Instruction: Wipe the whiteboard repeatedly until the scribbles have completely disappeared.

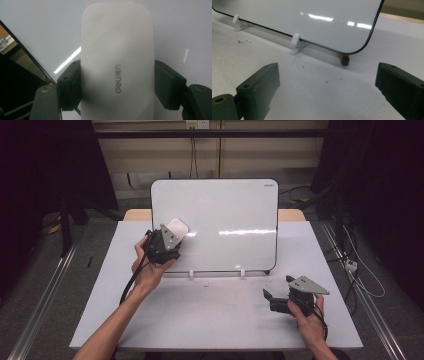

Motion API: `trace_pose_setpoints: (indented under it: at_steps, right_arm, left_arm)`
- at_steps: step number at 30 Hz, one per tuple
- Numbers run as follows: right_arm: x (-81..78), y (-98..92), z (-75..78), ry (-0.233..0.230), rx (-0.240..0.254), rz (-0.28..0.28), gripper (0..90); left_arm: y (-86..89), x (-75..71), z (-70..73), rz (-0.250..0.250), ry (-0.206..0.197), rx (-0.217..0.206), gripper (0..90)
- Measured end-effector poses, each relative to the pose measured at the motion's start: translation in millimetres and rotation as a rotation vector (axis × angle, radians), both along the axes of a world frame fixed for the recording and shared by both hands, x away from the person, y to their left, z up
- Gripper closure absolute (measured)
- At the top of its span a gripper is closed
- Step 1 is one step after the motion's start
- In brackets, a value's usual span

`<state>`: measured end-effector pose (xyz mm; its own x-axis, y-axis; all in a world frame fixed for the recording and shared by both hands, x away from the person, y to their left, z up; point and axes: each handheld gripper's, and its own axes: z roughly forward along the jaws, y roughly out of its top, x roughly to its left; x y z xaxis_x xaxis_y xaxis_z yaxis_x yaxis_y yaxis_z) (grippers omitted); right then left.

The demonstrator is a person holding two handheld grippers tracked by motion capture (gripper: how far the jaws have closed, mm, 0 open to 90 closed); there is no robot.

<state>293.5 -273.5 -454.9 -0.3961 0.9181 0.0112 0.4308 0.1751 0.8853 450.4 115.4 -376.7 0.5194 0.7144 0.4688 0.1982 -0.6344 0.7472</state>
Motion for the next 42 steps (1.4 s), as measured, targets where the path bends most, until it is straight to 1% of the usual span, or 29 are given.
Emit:
trace_pose_setpoints:
  at_steps: [2,4,6,7,8,10,11,13,14,16,18,19,20,23,24,25,26,28,29,32,35,38,39,40,41,42]
  right_arm:
    - [0.2,-0.5,-0.1,-0.003,0.001,0.000,5.6]
    - [-0.2,-1.0,0.0,-0.004,0.001,0.000,5.6]
    - [-0.3,-1.2,0.0,-0.004,0.001,-0.001,5.6]
    - [-0.3,-1.3,0.0,-0.004,0.001,0.000,5.6]
    - [-0.4,-1.5,0.0,-0.003,0.002,0.000,5.6]
    - [-0.5,-1.8,0.0,-0.004,0.002,-0.001,5.6]
    - [-0.6,-1.9,0.0,-0.003,0.003,-0.002,5.6]
    - [-0.8,-1.9,0.1,-0.006,0.001,-0.001,5.6]
    - [-1.1,-1.7,0.3,-0.007,0.000,0.000,5.6]
    - [-1.4,-1.1,0.4,-0.004,0.002,-0.002,5.6]
    - [-0.9,-0.7,0.3,-0.005,0.000,-0.001,5.6]
    - [-0.6,-0.3,0.3,-0.006,-0.002,0.001,5.6]
    - [-0.7,0.0,0.3,-0.006,-0.002,0.002,5.6]
    - [-0.7,0.5,0.4,-0.004,-0.002,0.002,5.6]
    - [-0.8,0.4,0.4,-0.004,-0.002,0.002,5.6]
    - [-0.8,0.2,0.3,-0.004,-0.002,0.001,5.6]
    - [-0.5,-0.1,0.1,-0.004,-0.002,0.001,5.6]
    - [-0.5,-0.4,0.1,-0.004,-0.001,0.000,5.6]
    - [-0.5,-0.5,0.2,-0.005,-0.002,-0.001,5.6]
    - [-0.3,-0.9,0.1,-0.006,0.000,0.000,5.6]
    - [0.4,-0.7,-0.2,-0.003,-0.001,-0.001,5.6]
    - [0.1,-0.1,0.0,-0.002,-0.001,0.000,5.6]
    - [0.2,-0.1,0.0,-0.002,-0.001,0.000,5.6]
    - [0.2,-0.1,0.0,-0.002,-0.001,0.000,5.6]
    - [0.3,-0.3,0.0,-0.003,-0.001,0.002,5.6]
    - [0.4,-0.4,-0.1,-0.003,-0.002,0.001,5.6]
  left_arm:
    - [0.8,7.4,8.1,0.012,-0.001,-0.023,31.1]
    - [1.1,14.0,15.9,0.022,-0.008,-0.021,31.2]
    - [0.6,18.3,20.4,0.026,-0.006,-0.028,31.2]
    - [0.2,18.4,19.9,0.028,-0.007,-0.028,31.1]
    - [0.1,17.4,18.1,0.033,-0.018,-0.031,31.1]
    - [1.2,15.1,16.0,0.027,-0.030,-0.039,31.1]
    - [0.9,13.7,13.9,0.025,-0.030,-0.040,31.2]
    - [-0.8,8.7,6.8,0.011,-0.024,-0.026,31.2]
    - [-2.2,5.1,2.9,0.004,-0.026,-0.020,31.2]
    - [-5.2,-2.7,-4.5,-0.019,-0.024,0.005,31.2]
    - [-7.8,-10.1,-12.8,-0.032,-0.015,0.014,31.1]
    - [-10.0,-14.5,-17.9,-0.047,-0.017,0.024,31.1]
    - [-12.2,-19.7,-22.8,-0.063,-0.010,0.040,31.1]
    - [-17.2,-36.6,-40.1,-0.116,-0.004,0.107,31.1]
    - [-17.3,-40.7,-44.0,-0.122,-0.003,0.117,31.1]
    - [-16.8,-43.0,-46.8,-0.126,-0.011,0.121,31.1]
    - [-16.0,-42.9,-46.6,-0.129,-0.008,0.117,31.1]
    - [-15.9,-39.8,-43.7,-0.129,0.012,0.112,31.2]
    - [-15.8,-37.9,-41.9,-0.129,0.012,0.108,31.1]
    - [-15.2,-29.8,-32.5,-0.102,0.006,0.082,31.2]
    - [-17.2,-18.5,-20.3,-0.086,0.006,0.074,31.1]
    - [-21.6,-7.6,-7.9,-0.080,-0.005,0.069,31.2]
    - [-23.0,-4.3,-4.0,-0.074,-0.004,0.062,31.1]
    - [-24.4,-0.8,0.1,-0.077,-0.015,0.064,31.1]
    - [-26.0,2.5,3.2,-0.070,-0.027,0.053,31.1]
    - [-27.7,5.9,6.7,-0.063,-0.018,0.043,31.1]
